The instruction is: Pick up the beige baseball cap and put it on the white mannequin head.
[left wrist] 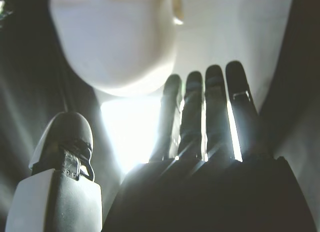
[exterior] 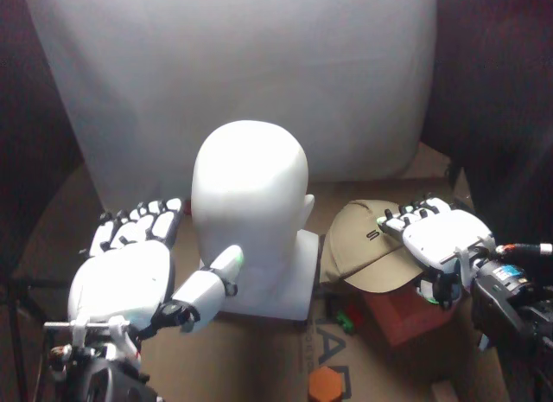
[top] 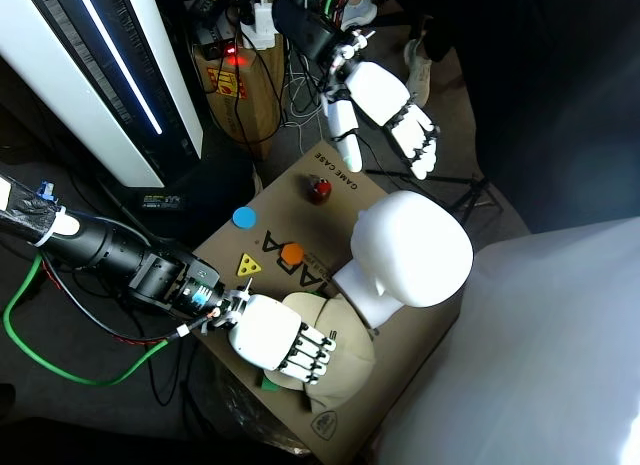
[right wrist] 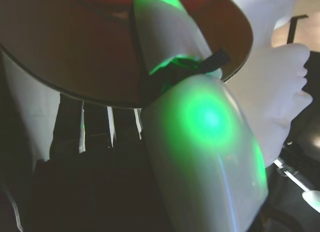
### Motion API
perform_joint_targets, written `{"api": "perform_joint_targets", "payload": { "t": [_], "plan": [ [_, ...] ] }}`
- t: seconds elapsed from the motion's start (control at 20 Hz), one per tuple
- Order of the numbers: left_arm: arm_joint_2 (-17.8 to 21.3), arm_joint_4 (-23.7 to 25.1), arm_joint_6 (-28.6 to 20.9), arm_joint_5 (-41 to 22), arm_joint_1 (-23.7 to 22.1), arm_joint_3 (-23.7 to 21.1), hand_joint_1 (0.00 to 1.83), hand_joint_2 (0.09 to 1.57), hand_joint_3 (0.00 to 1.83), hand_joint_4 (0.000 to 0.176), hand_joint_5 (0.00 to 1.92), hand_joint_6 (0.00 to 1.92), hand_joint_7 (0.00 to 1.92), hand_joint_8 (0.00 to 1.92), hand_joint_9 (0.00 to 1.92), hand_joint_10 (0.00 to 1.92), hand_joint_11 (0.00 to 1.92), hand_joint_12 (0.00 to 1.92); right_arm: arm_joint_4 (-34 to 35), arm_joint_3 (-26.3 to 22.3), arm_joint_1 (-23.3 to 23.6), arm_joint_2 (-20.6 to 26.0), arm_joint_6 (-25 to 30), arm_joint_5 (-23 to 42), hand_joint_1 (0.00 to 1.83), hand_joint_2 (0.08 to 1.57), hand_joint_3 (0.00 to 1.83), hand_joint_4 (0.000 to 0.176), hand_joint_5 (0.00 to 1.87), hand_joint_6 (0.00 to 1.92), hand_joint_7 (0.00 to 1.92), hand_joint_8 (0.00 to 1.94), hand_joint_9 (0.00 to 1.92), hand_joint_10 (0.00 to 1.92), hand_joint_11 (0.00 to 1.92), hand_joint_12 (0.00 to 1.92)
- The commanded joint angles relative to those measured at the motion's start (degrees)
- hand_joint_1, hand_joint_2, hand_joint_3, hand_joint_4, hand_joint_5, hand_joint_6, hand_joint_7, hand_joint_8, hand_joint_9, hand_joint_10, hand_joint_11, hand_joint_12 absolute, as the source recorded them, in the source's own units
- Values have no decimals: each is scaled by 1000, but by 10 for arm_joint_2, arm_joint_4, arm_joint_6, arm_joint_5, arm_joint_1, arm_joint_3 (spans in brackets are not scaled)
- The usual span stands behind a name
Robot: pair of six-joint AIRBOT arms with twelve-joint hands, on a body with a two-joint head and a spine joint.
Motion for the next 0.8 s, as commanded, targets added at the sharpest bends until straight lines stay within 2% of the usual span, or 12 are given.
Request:
{"api": "perform_joint_targets", "payload": {
  "t": [0.0, 0.3, 0.45, 0.6, 0.75],
  "plan": [
    [0, 28, -5, -49, -4, 4, 0, 1137, 0, 0, 210, 5, 179, 0, 193, 0, 0, 676, -3, 7, 4, 2, 4, 56, 1274, 1114, 7, 0, 266, 2, 310, 0, 240, 2, 0, 702],
    [-1, 30, -22, -40, 9, -4, 0, 1141, 1, 0, 223, 3, 189, 3, 194, 1, 0, 698, -3, 24, 8, -9, 9, 47, 1276, 1134, 12, 0, 288, 5, 328, 3, 251, 4, 0, 723],
    [-1, 31, -22, -42, 9, -6, 0, 1137, 0, 0, 203, 2, 174, 1, 158, 3, 0, 571, -3, 43, 7, -20, 12, 39, 1230, 1151, 16, 0, 274, 0, 329, 2, 257, 4, 0, 728],
    [-1, 32, -19, -42, 5, 1, 0, 1142, 1, 0, 231, 5, 212, 3, 209, 4, 13, 716, -4, 53, 6, -25, 16, 39, 1262, 1159, 13, 0, 290, 5, 333, 2, 267, 5, 0, 757],
    [0, 32, -19, -37, 6, 4, 0, 1144, 1, 0, 239, 5, 213, 2, 210, 2, 0, 696, -4, 53, 7, -25, 17, 40, 1227, 1160, 6, 0, 312, 6, 348, 3, 282, 5, 0, 820]
  ]
}}
